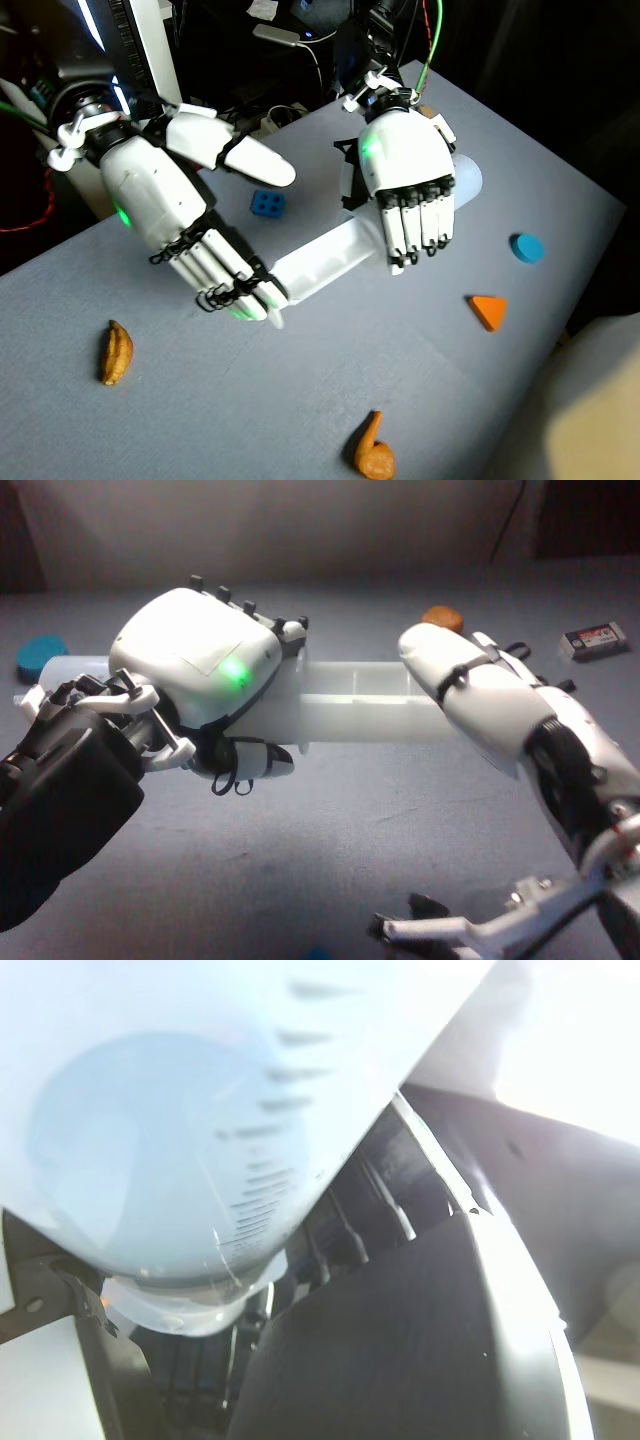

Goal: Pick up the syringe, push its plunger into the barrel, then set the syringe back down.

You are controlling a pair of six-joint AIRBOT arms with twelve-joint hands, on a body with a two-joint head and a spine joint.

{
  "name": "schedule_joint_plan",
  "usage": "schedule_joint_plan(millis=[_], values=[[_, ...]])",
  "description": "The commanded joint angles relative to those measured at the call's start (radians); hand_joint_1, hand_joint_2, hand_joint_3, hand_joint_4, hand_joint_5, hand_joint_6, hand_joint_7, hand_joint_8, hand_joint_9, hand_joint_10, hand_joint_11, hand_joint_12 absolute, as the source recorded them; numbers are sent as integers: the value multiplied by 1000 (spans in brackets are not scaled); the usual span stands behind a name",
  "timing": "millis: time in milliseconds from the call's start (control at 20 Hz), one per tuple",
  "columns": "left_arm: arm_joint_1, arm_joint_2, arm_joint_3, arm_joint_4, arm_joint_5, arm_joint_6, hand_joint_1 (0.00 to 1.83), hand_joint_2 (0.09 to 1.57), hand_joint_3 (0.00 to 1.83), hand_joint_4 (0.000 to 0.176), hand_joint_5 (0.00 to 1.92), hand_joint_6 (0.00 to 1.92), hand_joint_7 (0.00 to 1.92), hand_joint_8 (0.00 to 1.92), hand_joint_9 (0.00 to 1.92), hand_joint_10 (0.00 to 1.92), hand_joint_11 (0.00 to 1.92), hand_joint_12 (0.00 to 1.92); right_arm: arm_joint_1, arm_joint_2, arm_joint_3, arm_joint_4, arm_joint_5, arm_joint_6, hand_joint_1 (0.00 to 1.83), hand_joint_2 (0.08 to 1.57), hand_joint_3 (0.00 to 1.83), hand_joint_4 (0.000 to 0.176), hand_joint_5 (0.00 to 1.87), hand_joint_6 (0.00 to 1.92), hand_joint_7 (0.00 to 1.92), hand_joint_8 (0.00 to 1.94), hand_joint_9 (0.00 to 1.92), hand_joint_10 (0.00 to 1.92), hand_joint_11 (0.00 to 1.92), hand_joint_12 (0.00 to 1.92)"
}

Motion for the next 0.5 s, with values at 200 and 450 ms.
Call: schedule_joint_plan(millis=[200,450], values=[[-30,-4,-2,70,-120,-9,1364,1121,0,0,855,1037,995,920,954,1246,794,1198,34,-60,25,-121,-57,4,0,1092,0,82,10,1,0,0,0,0,0,241],[-34,-3,-2,70,-120,-8,1372,1117,0,0,848,1007,1018,912,959,1247,823,1206,52,-121,64,-120,-95,0,0,1091,0,82,9,0,0,0,0,0,0,236]])
